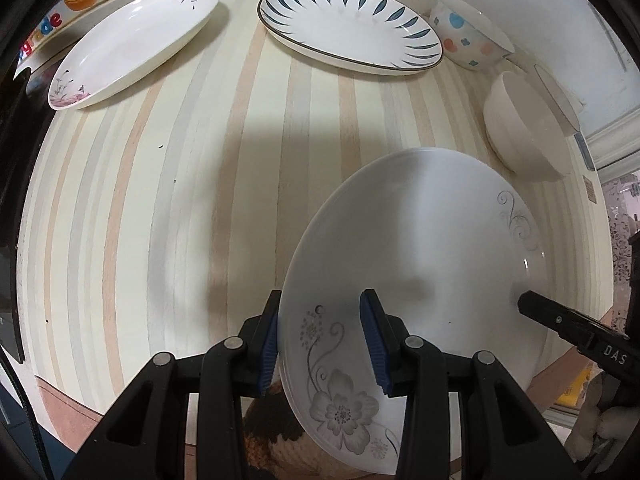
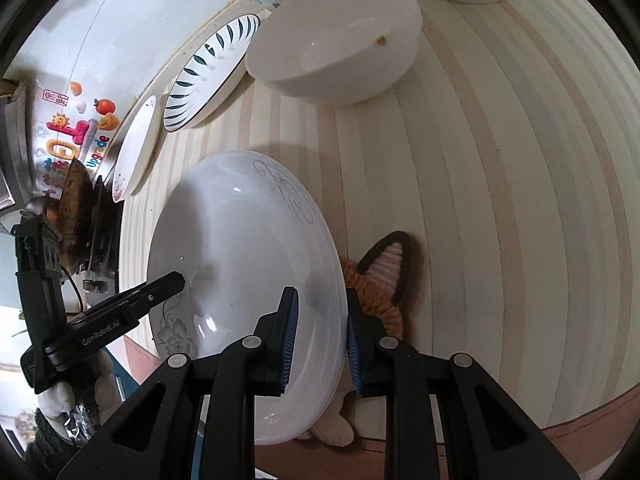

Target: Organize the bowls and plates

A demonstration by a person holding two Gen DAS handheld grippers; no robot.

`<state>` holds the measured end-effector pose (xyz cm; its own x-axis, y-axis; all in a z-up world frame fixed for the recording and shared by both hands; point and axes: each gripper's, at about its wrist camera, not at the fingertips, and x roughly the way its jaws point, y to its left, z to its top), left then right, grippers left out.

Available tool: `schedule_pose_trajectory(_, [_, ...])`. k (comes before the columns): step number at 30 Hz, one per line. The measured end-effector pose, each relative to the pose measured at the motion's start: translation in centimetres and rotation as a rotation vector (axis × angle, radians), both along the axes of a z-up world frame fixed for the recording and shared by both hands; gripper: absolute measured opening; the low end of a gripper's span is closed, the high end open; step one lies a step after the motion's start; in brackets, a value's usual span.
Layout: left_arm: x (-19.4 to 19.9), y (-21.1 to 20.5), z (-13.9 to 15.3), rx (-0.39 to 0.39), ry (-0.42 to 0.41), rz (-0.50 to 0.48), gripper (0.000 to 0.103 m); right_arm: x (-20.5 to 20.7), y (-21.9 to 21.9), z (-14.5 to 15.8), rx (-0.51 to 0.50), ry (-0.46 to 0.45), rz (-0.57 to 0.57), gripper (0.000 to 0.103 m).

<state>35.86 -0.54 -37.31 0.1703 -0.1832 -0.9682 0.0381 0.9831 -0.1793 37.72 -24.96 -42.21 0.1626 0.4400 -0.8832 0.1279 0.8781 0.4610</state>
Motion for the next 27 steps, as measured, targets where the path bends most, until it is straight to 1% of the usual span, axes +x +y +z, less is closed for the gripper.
schedule_pose_trajectory(9, [0.3, -1.6, -0.3, 0.029, -0.001, 0.004, 0.035, 0.6, 0.3, 0.2, -0.002, 0.002, 0.017, 0.025])
schedule_pose_trajectory(15, [0.1, -1.4, -0.2, 0.018, 0.01, 0.005, 0.035, 0.7, 0.4, 0.1, 0.002, 0.007, 0.022, 0.026])
schedule_pose_trajectory(18, [0.3, -0.5, 1.3, 0.008, 0.002, 0.012, 0.035, 0.7, 0.2, 0.1, 0.015, 0.054, 0.017, 0.027])
schedule_pose_trajectory(20, [0.0, 0.7, 3.7, -0.019, -0.036, 0.036, 0.036, 0.5, -0.2, 1.1, 0.005, 0.066, 0.021, 0.027])
schedule_pose_trajectory(21, [-0.1, 1.4, 4.7, -0.026, -0.052, 0.051, 0.036, 0.3, -0.4, 2.1, -0.007, 0.068, 0.024, 0.027])
schedule_pose_trajectory(23, [0.0, 3.5, 7.0, -0.04, -0.092, 0.097, 0.036, 0.1, -0.5, 4.3, -0.031, 0.046, 0.041, 0.027])
schedule_pose_trajectory(24, [0.3, 4.3, 7.5, -0.038, -0.101, 0.118, 0.04, 0.3, -0.2, 5.7, -0.042, 0.027, 0.056, 0.028])
schedule_pose_trajectory(26, [1.7, 6.8, 8.2, -0.041, -0.121, 0.186, 0.042, 1.6, 1.0, 8.5, -0.044, -0.031, 0.098, 0.039])
schedule_pose_trajectory(27, [2.2, 7.8, 8.1, -0.036, -0.126, 0.21, 0.042, 2.8, 2.3, 9.8, -0.036, -0.064, 0.12, 0.049])
